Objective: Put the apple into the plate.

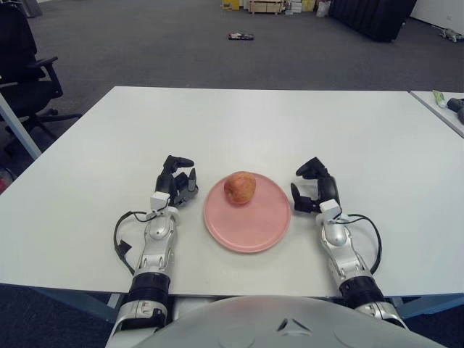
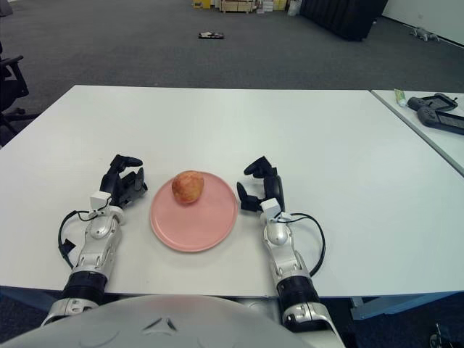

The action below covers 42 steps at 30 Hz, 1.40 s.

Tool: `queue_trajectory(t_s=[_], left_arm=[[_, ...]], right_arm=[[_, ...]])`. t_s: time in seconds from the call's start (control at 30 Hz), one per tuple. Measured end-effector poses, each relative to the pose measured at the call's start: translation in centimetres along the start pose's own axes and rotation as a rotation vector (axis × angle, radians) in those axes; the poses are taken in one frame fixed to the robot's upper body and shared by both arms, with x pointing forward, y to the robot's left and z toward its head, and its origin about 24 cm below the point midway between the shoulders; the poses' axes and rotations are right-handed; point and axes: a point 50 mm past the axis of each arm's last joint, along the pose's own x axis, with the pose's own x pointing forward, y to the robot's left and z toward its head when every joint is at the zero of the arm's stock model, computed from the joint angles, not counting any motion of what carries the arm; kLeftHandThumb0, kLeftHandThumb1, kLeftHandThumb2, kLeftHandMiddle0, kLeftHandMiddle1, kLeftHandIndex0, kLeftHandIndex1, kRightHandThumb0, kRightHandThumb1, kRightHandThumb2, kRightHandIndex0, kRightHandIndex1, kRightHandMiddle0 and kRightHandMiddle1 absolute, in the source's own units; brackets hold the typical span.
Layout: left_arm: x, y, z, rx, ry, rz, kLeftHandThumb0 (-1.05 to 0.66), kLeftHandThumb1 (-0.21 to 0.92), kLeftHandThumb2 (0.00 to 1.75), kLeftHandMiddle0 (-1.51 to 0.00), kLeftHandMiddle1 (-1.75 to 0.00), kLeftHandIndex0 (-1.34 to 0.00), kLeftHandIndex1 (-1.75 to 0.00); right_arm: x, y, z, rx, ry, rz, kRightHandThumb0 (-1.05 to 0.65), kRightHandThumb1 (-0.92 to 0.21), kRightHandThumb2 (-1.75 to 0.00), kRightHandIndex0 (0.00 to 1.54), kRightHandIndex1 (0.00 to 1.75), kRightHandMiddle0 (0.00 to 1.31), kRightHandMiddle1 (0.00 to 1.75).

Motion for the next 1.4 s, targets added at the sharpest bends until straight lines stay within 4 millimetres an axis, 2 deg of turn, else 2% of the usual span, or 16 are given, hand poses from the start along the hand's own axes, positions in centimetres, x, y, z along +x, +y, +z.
queue_trajectory(t_s=[0.27, 0.63, 0.97, 1.17, 1.4], left_arm=[[0.2, 0.0, 0.1, -0.004, 0.005, -0.002, -0.39, 0.63, 0.93, -0.93, -1.75, -0.38, -1.75], [0.8, -0.1, 1.4, -0.001, -0.008, -0.006, -0.39, 0.64, 0.92, -0.89, -1.75, -0.37, -1.75], [1.2, 0.0, 2.9, -0.004, -0.037, -0.027, -0.39, 0.65, 0.9, -0.87, -1.75, -0.36, -1.75], [1.1, 0.2, 3.6, -0.013, -0.048, -0.039, -0.39, 0.66, 0.89, -0.86, -1.75, -0.35, -1.75], [0.4, 0.6, 3.4, -0.004, -0.013, -0.036, -0.39, 0.66, 0.89, -0.86, -1.75, -0.35, -1.75]], right_arm=[[0.0, -0.3, -0.5, 0.057, 0.066, -0.05, -0.01, -0.31, -1.33, 0.66, 1.7, 0.36, 1.75], [0.3, -0.8, -0.6, 0.12, 0.12, -0.083, -0.01, -0.29, -1.37, 0.66, 1.74, 0.38, 1.75], [-0.2, -0.7, -0.3, 0.155, 0.148, -0.113, -0.01, -0.1, -1.59, 0.79, 1.75, 0.53, 1.75], [-0.4, -0.4, -0.1, 0.175, 0.155, -0.128, -0.01, -0.05, -1.64, 0.83, 1.75, 0.56, 1.75], [-1.1, -0.5, 0.1, 0.189, 0.157, -0.143, -0.01, 0.02, -1.7, 0.87, 1.75, 0.63, 1.71]])
